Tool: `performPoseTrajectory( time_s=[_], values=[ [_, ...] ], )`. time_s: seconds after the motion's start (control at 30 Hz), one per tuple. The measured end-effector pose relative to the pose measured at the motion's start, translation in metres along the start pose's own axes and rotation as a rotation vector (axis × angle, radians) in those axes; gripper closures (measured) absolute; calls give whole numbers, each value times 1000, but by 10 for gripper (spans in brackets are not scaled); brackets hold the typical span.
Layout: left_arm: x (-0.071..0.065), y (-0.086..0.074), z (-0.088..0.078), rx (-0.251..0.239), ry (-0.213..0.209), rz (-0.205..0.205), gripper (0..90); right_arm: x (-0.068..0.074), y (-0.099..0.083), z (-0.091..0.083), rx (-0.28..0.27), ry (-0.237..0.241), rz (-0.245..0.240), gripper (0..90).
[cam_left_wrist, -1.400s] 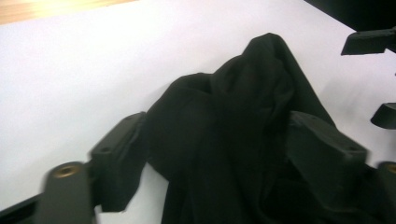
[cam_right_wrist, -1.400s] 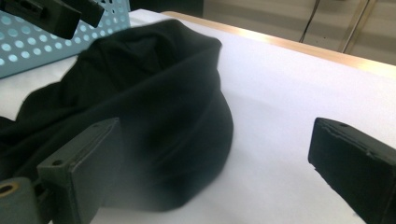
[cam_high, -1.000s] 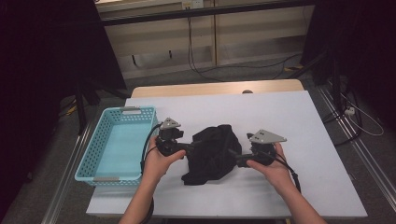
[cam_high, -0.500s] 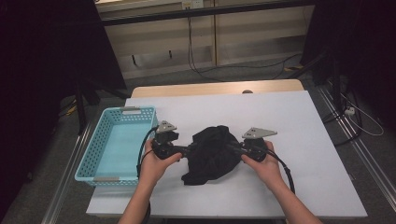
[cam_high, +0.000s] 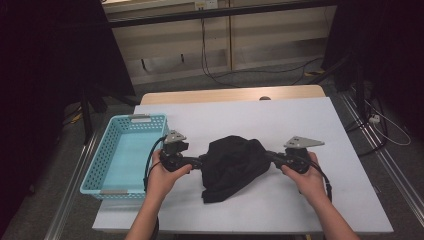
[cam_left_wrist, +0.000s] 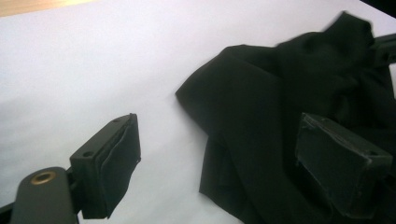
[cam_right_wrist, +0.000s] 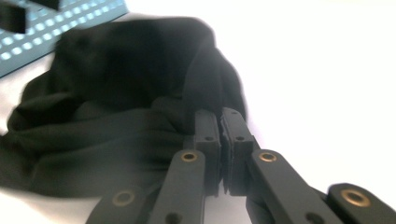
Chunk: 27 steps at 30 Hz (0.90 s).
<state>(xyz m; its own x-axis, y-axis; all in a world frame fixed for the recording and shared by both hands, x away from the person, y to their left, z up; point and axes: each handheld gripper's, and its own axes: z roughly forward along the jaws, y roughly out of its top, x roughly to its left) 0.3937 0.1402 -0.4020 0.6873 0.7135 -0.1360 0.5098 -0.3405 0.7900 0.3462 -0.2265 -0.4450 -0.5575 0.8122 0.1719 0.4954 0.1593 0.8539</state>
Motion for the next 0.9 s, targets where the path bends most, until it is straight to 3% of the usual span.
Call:
performPoseTrajectory(
  time_s=[0.03, 0.13, 0.3, 0.5, 0.73, 0.9],
  values=[
    [0, 0, 0, 0, 0, 0, 141, 0, 0, 0, 0, 0, 0, 864],
    [0, -1, 1, 7, -1, 5, 140, -17, -4, -15, -14, -52, 32, 864],
    [0, 0, 3, 9, -2, 7, 140, -24, -7, -23, -21, -57, 38, 835],
    [-3, 0, 7, 22, -7, 21, 140, -9, -3, -23, -30, -54, -41, 488],
    [-4, -2, 11, 40, -18, 27, 136, 13, 5, -14, -22, -30, -123, 283],
    [-3, -3, 11, 42, -11, 24, 123, 23, 9, -9, -21, -14, -148, 222]
  ],
)
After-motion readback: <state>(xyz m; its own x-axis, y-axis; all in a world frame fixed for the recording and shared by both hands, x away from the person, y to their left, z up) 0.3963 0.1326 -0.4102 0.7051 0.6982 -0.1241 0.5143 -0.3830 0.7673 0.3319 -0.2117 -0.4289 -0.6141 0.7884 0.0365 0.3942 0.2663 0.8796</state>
